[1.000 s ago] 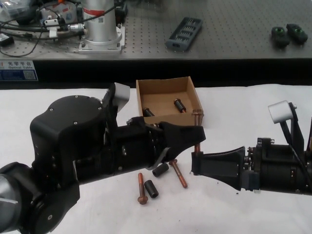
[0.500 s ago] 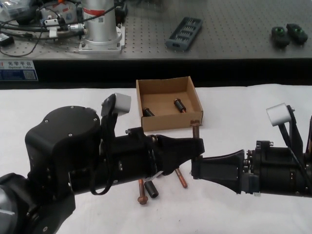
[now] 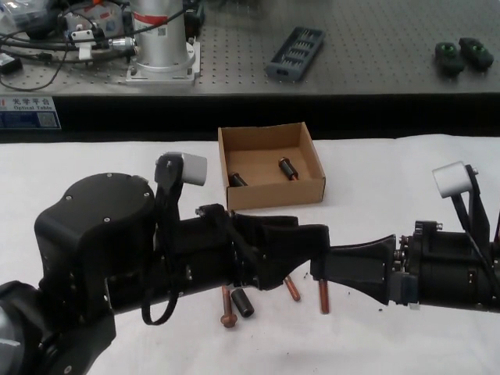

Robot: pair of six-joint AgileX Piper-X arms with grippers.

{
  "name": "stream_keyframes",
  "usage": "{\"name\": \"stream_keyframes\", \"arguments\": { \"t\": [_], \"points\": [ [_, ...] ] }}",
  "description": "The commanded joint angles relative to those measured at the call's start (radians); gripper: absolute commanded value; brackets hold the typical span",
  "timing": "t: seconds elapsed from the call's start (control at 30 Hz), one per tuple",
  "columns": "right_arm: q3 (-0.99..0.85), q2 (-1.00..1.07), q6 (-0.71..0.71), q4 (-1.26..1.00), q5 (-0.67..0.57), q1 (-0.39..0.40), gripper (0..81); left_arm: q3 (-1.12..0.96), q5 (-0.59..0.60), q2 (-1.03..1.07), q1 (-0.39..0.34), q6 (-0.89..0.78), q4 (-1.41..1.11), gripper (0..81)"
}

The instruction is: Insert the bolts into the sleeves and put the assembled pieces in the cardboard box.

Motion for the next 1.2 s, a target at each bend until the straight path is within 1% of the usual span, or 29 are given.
{"name": "stream_keyframes", "arguments": {
  "t": [0.0,0.1,0.17,0.27,0.33,0.43,0.57,0.73,0.87,1.0,1.17],
  "points": [
    [-0.011,-0.004,-0.001,-0.034,0.005,-0.008,2.6,0.003,-0.023,-0.001,0.033,0.094,-0.037,42.6],
    [-0.034,-0.004,-0.016,-0.033,0.002,-0.011,2.9,0.003,-0.057,-0.005,0.099,0.098,-0.053,42.6],
    [-0.082,-0.004,-0.036,-0.016,0.002,-0.024,2.9,0.003,-0.062,-0.012,0.146,0.081,-0.052,42.6],
    [-0.202,0.023,-0.128,0.126,0.002,-0.054,2.9,0.003,-0.058,-0.032,0.218,0.016,-0.023,42.6],
    [-0.299,0.073,-0.206,0.228,0.002,-0.078,2.9,0.003,-0.028,-0.049,0.255,-0.016,0.001,42.6],
    [-0.421,0.18,-0.237,0.252,-0.009,-0.104,2.9,0.003,0.008,-0.088,0.284,-0.017,0.035,42.3],
    [-0.587,0.356,-0.225,0.252,-0.015,-0.132,2.9,0.003,0.02,-0.171,0.294,0.013,0.111,40.9],
    [-0.763,0.577,-0.204,0.252,-0.031,-0.136,2.9,0.003,0.03,-0.291,0.294,0.041,0.208,40.7],
    [-0.902,0.725,-0.157,0.252,-0.057,-0.136,2.9,0.003,0.024,-0.371,0.294,0.144,0.369,40.4],
    [-1.012,0.826,-0.127,0.259,-0.059,-0.136,2.9,0.003,0.021,-0.418,0.294,0.251,0.549,36.2],
    [-1.119,0.904,-0.127,0.318,-0.046,-0.139,2.9,0.003,0.021,-0.433,0.294,0.264,0.681,34.7]
  ]
}}
